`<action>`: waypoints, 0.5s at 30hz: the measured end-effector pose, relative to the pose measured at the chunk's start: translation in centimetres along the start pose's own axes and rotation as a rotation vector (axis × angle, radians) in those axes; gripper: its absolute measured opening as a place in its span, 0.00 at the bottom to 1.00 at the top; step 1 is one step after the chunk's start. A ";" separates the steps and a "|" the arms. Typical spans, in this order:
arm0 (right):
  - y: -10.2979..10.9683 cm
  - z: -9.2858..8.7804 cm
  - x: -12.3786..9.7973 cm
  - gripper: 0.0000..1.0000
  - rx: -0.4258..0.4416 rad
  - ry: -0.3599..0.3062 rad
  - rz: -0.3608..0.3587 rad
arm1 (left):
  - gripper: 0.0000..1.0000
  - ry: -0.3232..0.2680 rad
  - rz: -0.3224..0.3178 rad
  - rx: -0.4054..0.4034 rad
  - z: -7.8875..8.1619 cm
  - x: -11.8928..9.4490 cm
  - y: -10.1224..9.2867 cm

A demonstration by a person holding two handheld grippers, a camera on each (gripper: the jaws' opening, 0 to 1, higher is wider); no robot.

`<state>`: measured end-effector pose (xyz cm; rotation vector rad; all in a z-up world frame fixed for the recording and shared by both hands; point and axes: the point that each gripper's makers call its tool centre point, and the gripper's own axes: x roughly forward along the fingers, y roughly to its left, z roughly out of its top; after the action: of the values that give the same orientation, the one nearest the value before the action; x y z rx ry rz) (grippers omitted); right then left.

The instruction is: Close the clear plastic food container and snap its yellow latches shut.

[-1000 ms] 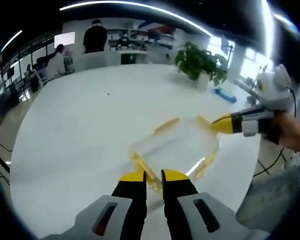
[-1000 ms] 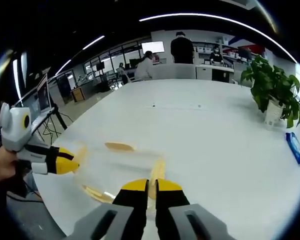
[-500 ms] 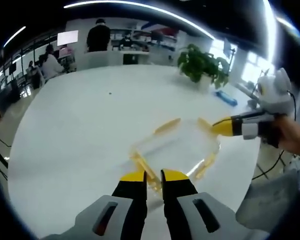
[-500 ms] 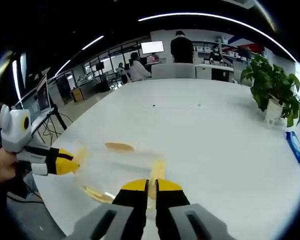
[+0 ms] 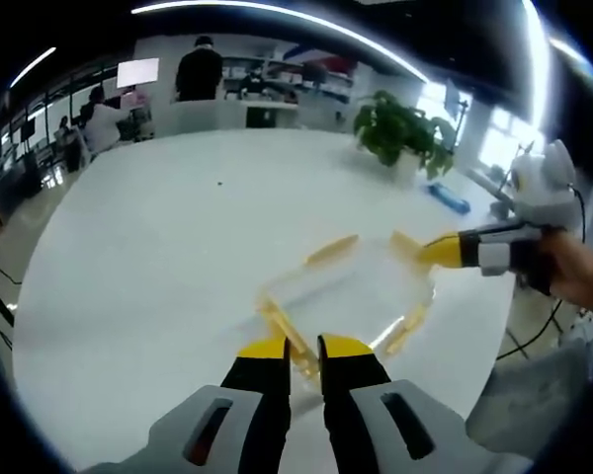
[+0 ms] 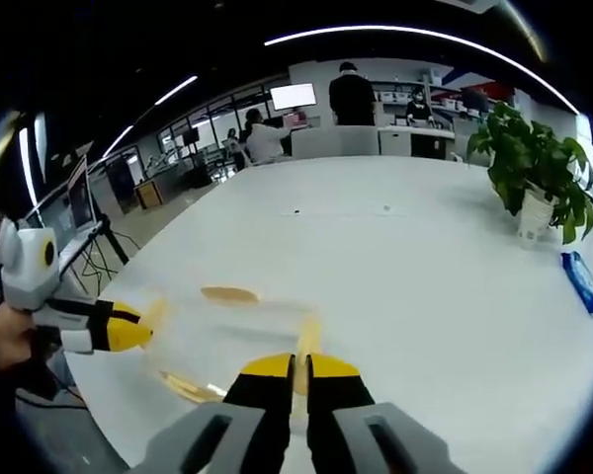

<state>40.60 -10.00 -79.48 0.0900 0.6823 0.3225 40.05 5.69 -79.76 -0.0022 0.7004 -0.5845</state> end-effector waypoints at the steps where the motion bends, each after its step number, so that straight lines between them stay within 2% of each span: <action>1: 0.0 0.0 0.0 0.00 0.003 0.000 0.000 | 0.08 0.000 0.000 0.000 0.0 0.0 0.0; 15: -0.9 0.0 -0.3 0.00 0.011 -0.004 -0.025 | 0.09 -0.009 -0.003 -0.044 -0.1 0.2 0.0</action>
<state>40.66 -10.95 -79.50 0.0921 0.6804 0.2945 40.10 5.61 -79.93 -0.0467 0.7045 -0.5717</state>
